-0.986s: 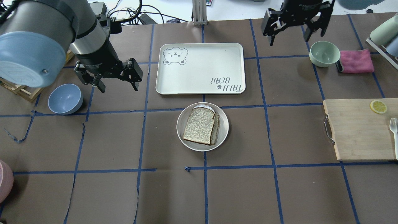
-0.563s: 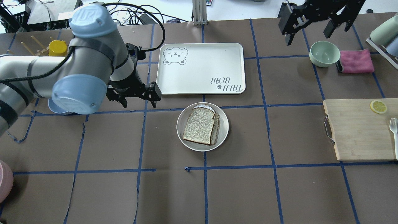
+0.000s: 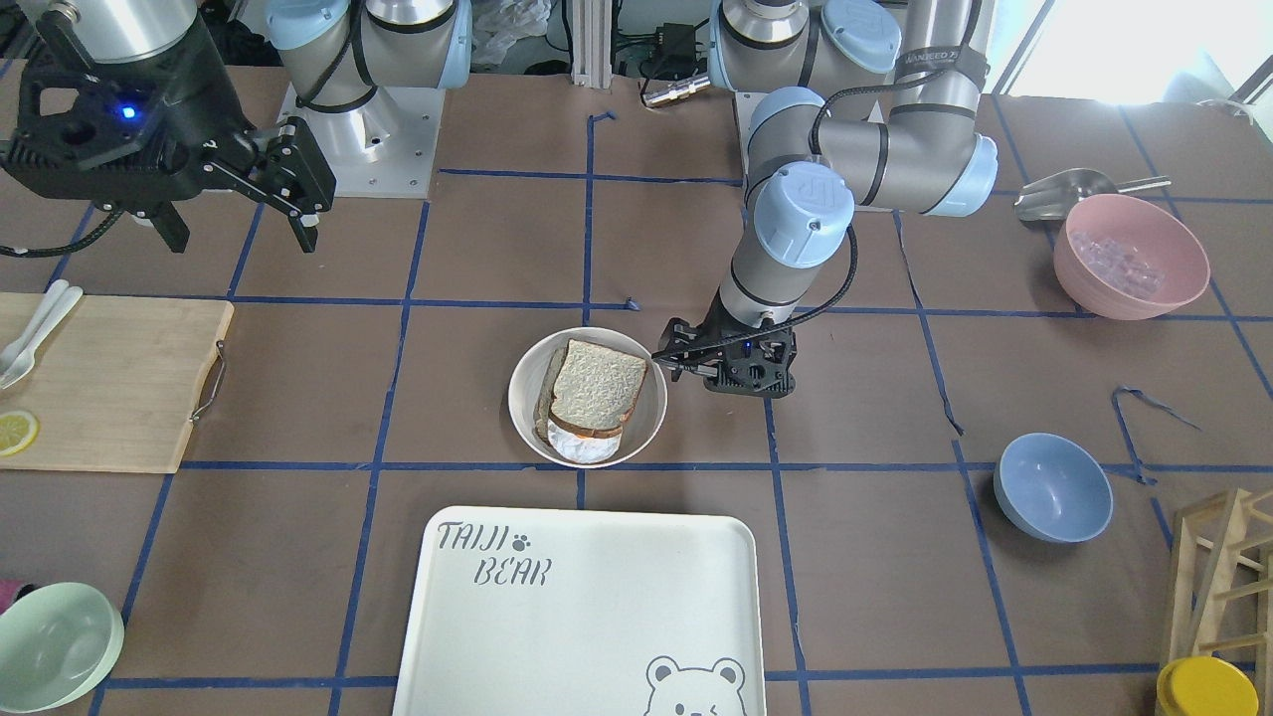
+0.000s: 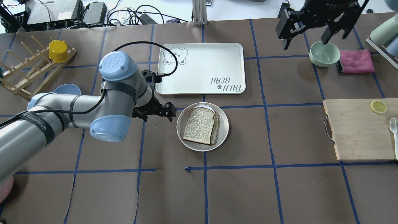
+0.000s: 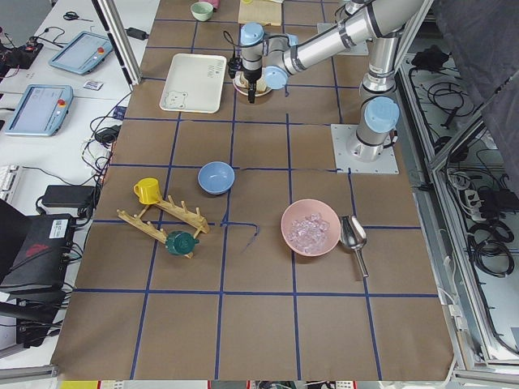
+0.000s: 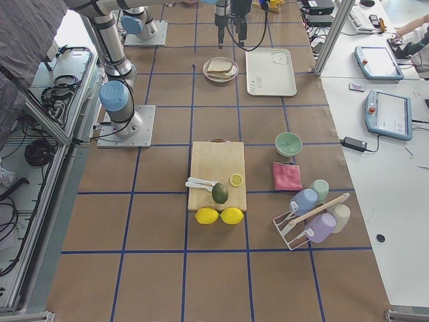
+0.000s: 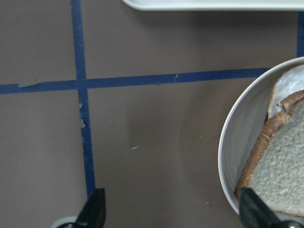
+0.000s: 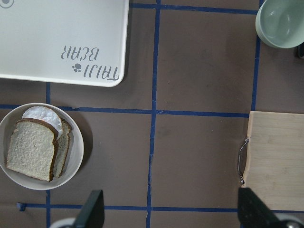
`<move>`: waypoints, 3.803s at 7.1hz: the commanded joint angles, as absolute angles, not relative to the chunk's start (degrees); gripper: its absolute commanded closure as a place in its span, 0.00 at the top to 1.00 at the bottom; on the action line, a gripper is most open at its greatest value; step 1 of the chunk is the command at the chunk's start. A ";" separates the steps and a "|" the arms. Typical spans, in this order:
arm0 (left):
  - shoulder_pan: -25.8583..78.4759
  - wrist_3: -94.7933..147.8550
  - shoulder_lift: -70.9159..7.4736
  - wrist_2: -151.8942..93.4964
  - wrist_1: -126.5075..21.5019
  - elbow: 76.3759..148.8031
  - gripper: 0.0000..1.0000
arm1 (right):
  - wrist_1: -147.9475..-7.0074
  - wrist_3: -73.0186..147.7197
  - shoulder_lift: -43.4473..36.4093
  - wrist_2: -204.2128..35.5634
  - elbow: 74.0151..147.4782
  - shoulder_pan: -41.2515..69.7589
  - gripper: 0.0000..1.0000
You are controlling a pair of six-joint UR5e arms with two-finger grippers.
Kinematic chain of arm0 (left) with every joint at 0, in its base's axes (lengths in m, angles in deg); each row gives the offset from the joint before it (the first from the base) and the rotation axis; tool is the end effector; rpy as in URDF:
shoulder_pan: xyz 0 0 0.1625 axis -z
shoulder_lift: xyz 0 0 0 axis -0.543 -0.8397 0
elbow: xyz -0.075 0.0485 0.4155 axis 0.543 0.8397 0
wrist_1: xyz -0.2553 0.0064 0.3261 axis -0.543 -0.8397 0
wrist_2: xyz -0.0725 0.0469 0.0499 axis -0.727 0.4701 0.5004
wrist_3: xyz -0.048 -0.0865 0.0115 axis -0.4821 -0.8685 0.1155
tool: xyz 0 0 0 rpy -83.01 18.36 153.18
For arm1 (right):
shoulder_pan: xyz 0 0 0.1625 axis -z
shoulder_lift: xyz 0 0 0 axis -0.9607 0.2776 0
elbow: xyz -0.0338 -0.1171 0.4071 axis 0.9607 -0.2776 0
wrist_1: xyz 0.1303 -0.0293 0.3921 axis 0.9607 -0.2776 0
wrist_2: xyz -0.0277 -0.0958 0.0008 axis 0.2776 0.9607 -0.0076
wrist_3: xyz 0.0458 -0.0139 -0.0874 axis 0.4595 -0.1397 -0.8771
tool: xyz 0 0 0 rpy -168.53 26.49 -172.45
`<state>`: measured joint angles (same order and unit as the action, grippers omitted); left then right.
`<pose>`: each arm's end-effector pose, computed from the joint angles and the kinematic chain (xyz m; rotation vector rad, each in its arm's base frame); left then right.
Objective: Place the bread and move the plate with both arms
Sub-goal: 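Lower the left gripper to the plate rim while the right arm withdraws, then grip the plate rim with the left gripper, then slide the plate with the left gripper onto the white tray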
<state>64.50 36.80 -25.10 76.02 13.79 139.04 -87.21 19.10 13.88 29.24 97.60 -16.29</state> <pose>-0.2064 -0.4705 0.2229 -0.0770 -3.0316 -0.0272 0.1340 -0.5154 0.5453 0.0519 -3.1289 0.1070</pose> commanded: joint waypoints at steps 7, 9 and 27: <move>66.43 34.32 -30.85 72.75 18.34 139.57 0.34 | -87.83 20.50 15.71 27.38 99.14 -19.00 1.00; 66.34 34.85 -30.58 72.84 18.34 139.39 0.00 | -88.09 20.41 15.44 27.29 99.23 -18.84 1.00; 60.63 21.84 -52.29 61.06 15.43 104.94 0.22 | -88.27 19.88 15.09 27.38 99.31 -18.49 1.00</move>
